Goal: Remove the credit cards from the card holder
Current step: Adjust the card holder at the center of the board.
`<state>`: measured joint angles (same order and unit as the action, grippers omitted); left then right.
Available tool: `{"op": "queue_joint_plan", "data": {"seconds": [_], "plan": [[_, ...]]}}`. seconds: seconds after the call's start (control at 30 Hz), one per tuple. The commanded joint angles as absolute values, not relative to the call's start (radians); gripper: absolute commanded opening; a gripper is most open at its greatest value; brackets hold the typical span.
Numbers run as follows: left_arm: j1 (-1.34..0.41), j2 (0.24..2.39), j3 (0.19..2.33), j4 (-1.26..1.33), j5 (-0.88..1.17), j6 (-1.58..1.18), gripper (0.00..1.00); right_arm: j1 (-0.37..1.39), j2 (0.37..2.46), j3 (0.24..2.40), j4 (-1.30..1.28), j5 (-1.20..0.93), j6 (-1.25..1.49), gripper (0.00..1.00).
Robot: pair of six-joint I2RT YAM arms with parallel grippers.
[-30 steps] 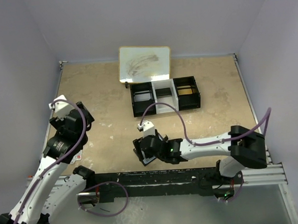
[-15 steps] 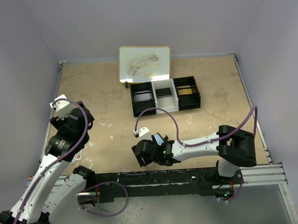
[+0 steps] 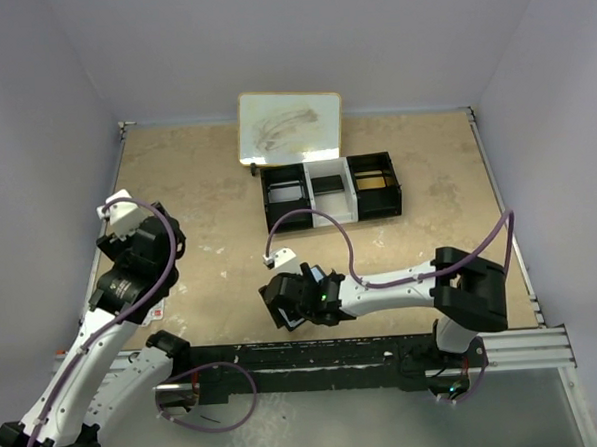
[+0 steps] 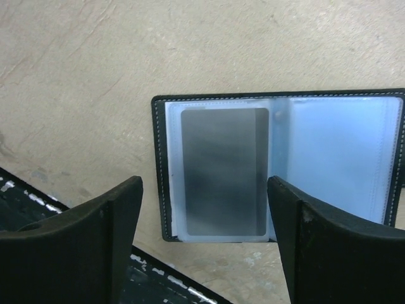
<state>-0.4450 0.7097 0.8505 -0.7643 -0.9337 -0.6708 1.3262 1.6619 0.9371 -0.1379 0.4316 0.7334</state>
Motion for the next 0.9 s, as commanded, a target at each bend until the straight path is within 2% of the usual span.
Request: {"op": "queue_joint_plan", "data": {"seconds": [0.0, 0.27, 0.6, 0.8, 0.87], "plan": [[-0.44, 0.707, 0.863, -0.743, -0.954, -0.677, 0.82, 1.306, 1.654, 0.938, -0.144, 0.447, 0.719, 0.84], [-0.439, 0.712, 0.864, -0.75, -0.957, -0.684, 0.82, 1.29, 1.696, 0.892, -0.073, 0.373, 0.719, 0.76], [-0.44, 0.825, 0.857, -0.685, -0.837, -0.621, 0.81, 1.283, 1.652, 0.84, -0.007, 0.352, 0.802, 0.56], [-0.441, 0.873, 0.856, -0.681, -0.723, -0.61, 0.8, 1.229, 1.563, 0.73, 0.139, 0.248, 0.839, 0.56], [-0.44, 0.863, 0.861, -0.713, -0.694, -0.648, 0.8, 1.198, 1.554, 0.697, 0.185, 0.204, 0.831, 0.63]]}}
